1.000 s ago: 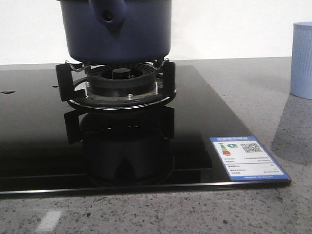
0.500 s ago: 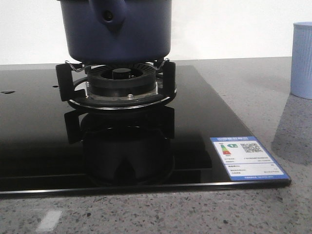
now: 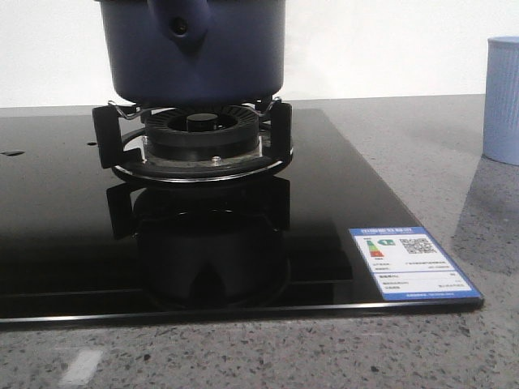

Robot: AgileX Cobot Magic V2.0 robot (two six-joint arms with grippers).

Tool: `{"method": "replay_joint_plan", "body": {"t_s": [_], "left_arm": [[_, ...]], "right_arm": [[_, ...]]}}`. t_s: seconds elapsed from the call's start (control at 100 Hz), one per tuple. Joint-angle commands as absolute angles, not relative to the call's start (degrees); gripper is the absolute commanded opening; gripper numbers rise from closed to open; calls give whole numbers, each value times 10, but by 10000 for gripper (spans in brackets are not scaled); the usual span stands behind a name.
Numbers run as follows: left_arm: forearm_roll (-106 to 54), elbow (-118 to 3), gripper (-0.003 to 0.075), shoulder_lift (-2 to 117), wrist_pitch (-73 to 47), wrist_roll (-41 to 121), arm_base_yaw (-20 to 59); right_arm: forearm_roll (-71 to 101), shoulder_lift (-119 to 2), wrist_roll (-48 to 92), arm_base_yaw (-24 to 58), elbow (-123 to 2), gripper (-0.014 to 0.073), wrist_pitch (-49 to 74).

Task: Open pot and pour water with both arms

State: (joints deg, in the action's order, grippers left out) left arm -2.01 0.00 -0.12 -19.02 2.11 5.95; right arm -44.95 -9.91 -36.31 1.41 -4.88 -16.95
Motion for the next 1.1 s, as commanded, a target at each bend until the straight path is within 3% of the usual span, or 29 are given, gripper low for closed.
{"method": "replay_joint_plan", "body": {"t_s": [0.0,0.06,0.13,0.43,0.63,1.09], "left_arm": [[-28,22,-19,-17,-164,15,57],[-28,22,-19,-17,-164,15,57],[-28,22,-19,-17,-164,15,57],[-28,22,-19,-17,-164,15,57],[-28,22,-19,-17,-163,15,57],[-28,22,-19,-17,-163,15,57]], "right_arm": [[-256,-106,-153,13,-44,-66,-165],[-120,-103,-19,13,-29,-66,-154],[-41,-90,46,13,-9,-66,-143],[-24,20,49,-7,11,-66,72],[-22,19,49,-10,11,-66,173],[-23,19,49,-10,11,-66,174]]}}
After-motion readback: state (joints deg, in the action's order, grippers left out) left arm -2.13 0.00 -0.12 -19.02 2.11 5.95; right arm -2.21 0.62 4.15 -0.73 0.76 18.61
